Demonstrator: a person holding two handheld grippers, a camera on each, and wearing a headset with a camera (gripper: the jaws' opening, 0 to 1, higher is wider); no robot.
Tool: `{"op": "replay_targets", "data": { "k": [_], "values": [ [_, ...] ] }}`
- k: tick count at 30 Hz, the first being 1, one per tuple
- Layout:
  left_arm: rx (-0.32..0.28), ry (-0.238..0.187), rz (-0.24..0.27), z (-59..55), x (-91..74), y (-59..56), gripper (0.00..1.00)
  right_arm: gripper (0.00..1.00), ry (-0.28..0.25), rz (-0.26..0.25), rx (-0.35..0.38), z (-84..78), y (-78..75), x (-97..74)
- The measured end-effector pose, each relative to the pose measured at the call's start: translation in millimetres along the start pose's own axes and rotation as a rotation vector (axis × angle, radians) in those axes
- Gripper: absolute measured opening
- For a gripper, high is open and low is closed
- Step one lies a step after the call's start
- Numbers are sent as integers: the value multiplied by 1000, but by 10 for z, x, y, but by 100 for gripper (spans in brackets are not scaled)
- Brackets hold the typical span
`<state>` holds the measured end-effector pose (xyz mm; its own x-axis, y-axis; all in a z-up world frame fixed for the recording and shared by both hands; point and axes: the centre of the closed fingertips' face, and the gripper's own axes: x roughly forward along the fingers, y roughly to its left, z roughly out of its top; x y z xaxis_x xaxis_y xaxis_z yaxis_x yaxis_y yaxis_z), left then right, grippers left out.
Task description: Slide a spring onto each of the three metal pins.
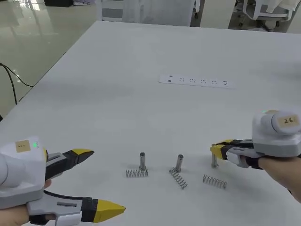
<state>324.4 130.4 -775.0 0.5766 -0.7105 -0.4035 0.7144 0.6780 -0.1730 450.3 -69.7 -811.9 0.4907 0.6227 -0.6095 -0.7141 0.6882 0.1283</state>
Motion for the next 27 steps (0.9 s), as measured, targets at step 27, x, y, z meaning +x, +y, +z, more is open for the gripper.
{"op": "replay_targets", "data": {
  "k": [27],
  "values": [
    [-7, -9, -2, -4, 7, -10, 93, 6, -1, -4, -79, -127, 82, -141]
  ]
}}
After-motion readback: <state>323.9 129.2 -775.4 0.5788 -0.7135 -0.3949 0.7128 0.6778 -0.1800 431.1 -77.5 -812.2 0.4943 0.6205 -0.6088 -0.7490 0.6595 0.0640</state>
